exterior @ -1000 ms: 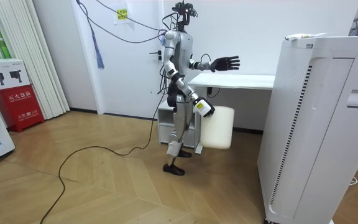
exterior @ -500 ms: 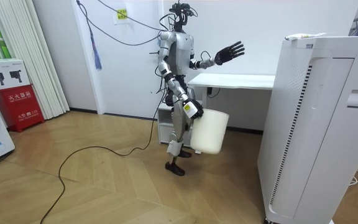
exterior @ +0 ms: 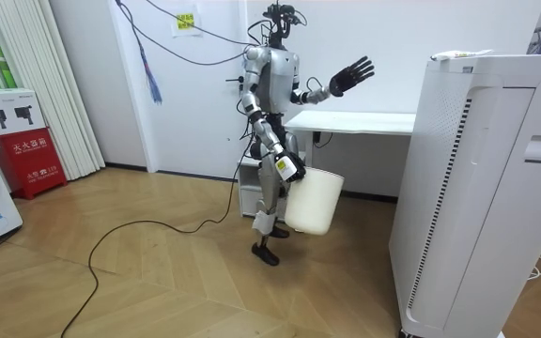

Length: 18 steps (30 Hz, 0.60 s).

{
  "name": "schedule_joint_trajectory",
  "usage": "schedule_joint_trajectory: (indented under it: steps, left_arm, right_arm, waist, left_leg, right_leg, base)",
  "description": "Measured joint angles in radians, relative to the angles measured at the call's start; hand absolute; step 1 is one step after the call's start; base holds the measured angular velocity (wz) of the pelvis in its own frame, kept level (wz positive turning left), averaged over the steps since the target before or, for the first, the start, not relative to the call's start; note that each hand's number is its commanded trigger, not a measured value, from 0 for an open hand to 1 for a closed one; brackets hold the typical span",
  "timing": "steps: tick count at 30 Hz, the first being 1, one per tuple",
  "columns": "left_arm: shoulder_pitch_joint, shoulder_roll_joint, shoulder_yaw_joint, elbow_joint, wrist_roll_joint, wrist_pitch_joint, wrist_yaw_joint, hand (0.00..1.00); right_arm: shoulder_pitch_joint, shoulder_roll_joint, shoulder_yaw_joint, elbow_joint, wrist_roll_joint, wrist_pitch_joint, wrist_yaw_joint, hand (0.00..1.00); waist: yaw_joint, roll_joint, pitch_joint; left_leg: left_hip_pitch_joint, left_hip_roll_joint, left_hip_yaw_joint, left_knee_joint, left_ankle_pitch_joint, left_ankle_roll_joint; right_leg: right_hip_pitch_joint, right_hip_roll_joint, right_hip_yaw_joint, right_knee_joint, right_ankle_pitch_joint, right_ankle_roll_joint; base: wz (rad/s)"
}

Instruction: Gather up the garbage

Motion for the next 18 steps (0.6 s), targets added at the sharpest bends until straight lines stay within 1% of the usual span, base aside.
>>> schedule_joint_trajectory:
  steps: [3, 5, 7, 8, 9, 10, 11, 12, 13, 14, 15, 16, 17, 18]
  left_arm:
    - [0.0, 0.017, 0.012, -0.004, 0.001, 0.0, 0.012, 0.0]
    - [0.004, 0.018, 0.031, -0.01, 0.009, 0.0, 0.019, 0.0]
    - [0.027, 0.018, 0.063, -0.028, 0.045, -0.001, 0.033, 0.0]
    - [0.033, 0.017, 0.074, -0.028, 0.048, -0.001, 0.039, 0.0]
    - [0.048, 0.016, 0.098, -0.028, 0.053, -0.002, 0.042, 0.0]
    - [0.056, 0.017, 0.117, -0.028, 0.058, -0.002, 0.045, 0.0]
    - [0.058, 0.019, 0.125, -0.028, 0.062, -0.003, 0.046, 0.0]
    - [0.058, 0.02, 0.136, -0.028, 0.073, -0.003, 0.049, 0.0]
    - [0.059, 0.021, 0.138, -0.028, 0.084, -0.009, 0.064, 0.0]
    - [0.066, 0.021, 0.138, -0.028, 0.085, -0.018, 0.071, 0.0]
    - [0.075, 0.021, 0.138, -0.029, 0.084, -0.044, 0.083, 0.0]
    - [0.075, 0.019, 0.138, -0.029, 0.076, -0.071, 0.088, 0.0]
    - [0.076, 0.016, 0.139, -0.029, 0.076, -0.081, 0.093, 0.0]
    - [0.077, 0.011, 0.145, -0.028, 0.079, -0.095, 0.104, 0.0]
  right_arm:
    - [0.004, -0.005, -0.002, 0.0, 0.0, 0.0, 0.015, 1.0]
    - [0.004, -0.005, -0.013, 0.0, -0.008, 0.0, 0.036, 1.0]
    - [0.005, -0.004, -0.03, 0.003, -0.041, 0.0, 0.066, 1.0]
    - [0.006, -0.003, -0.03, 0.003, -0.044, 0.0, 0.074, 1.0]
    - [0.012, -0.001, -0.03, 0.003, -0.045, -0.001, 0.084, 1.0]
    - [0.018, -0.001, -0.03, 0.003, -0.046, -0.001, 0.088, 1.0]
    - [0.021, -0.001, -0.03, 0.002, -0.049, -0.001, 0.092, 1.0]
    - [0.029, -0.002, -0.032, 0.002, -0.056, -0.001, 0.1, 1.0]
    - [0.035, -0.005, -0.034, 0.005, -0.07, -0.001, 0.102, 1.0]
    - [0.035, -0.009, -0.033, 0.012, -0.074, -0.001, 0.103, 1.0]
    - [0.034, -0.017, -0.034, 0.026, -0.073, -0.001, 0.102, 1.0]
    - [0.034, -0.026, -0.034, 0.043, -0.073, -0.001, 0.1, 1.0]
    - [0.034, -0.031, -0.033, 0.056, -0.073, -0.001, 0.099, 1.0]
    - [0.036, -0.041, -0.032, 0.082, -0.078, 0.004, 0.098, 1.0]
  waist:
    - [-0.006, 0.005, 0.0029]
    - [-0.007, 0.006, 0.0031]
    - [0.021, 0.008, 0.0036]
    - [0.022, 0.008, 0.0035]
    - [0.032, 0.008, 0.0035]
    - [0.041, 0.01, 0.003]
    - [0.042, 0.01, 0.0031]
    - [0.034, 0.007, 0.0045]
    - [0.038, 0.004, 0.0083]
    - [0.046, 0.003, 0.0091]
    - [0.056, 0.0, 0.0067]
    - [0.066, 0.001, 0.0065]
    - [0.072, 0.005, 0.0038]
    - [0.089, 0.024, -0.0015]
  left_leg:
    - [0.011, 0.002, 0.001, 0.001, 0.0, -0.001]
    - [0.013, 0.005, 0.003, 0.002, -0.002, -0.004]
    - [0.026, 0.02, 0.054, 0.023, -0.012, -0.02]
    - [0.026, 0.023, 0.054, 0.04, -0.013, -0.022]
    - [0.025, 0.022, 0.046, 0.067, -0.014, -0.023]
    - [0.017, 0.024, 0.026, 0.095, -0.014, -0.023]
    - [0.004, 0.026, 0.019, 0.121, -0.014, -0.023]
    - [-0.043, 0.039, 0.019, 0.218, -0.014, -0.023]
    - [-0.118, 0.055, -0.012, 0.363, -0.004, -0.031]
    - [-0.153, 0.048, -0.053, 0.399, -0.013, -0.029]
    - [-0.201, 0.014, -0.119, 0.345, -0.034, -0.023]
    - [-0.25, -0.006, -0.16, 0.24, -0.01, -0.047]
    - [-0.265, -0.016, -0.178, 0.181, 0.013, -0.065]
    - [-0.285, -0.014, -0.212, 0.079, 0.085, -0.053]
  right_leg:
    - [0.005, 0.003, 0.001, -0.01, 0.0, 0.0]
    - [0.002, 0.006, -0.001, -0.008, -0.001, -0.002]
    - [-0.003, 0.02, -0.002, -0.004, 0.006, -0.014]
    - [-0.002, 0.021, -0.001, -0.003, 0.007, -0.017]
    - [0.0, 0.023, 0.002, -0.002, 0.011, -0.025]
    - [0.003, 0.026, 0.005, -0.002, 0.014, -0.033]
    - [0.002, 0.027, 0.008, -0.003, 0.013, -0.036]
    - [0.001, 0.026, 0.018, -0.002, 0.008, -0.042]
    - [0.003, 0.018, 0.044, -0.003, -0.005, -0.057]
    - [0.004, 0.019, 0.062, 0.001, -0.009, -0.058]
    - [0.006, 0.021, 0.093, 0.002, -0.015, -0.055]
    - [0.006, 0.021, 0.111, 0.008, -0.031, -0.04]
    - [0.006, 0.022, 0.115, 0.016, -0.039, -0.037]
    - [0.005, 0.032, 0.116, 0.038, -0.062, -0.031]
  base:
    - [-0.05]
    - [-0.2]
    - [-0.65]
    - [-0.83]
    - [-0.79]
    - [-0.71]
    - [-0.38]
    - [-0.07]
    - [-0.06]
    - [-0.17]
    - [-0.13]
    - [-0.12]
    - [-0.18]
    - [-0.46]
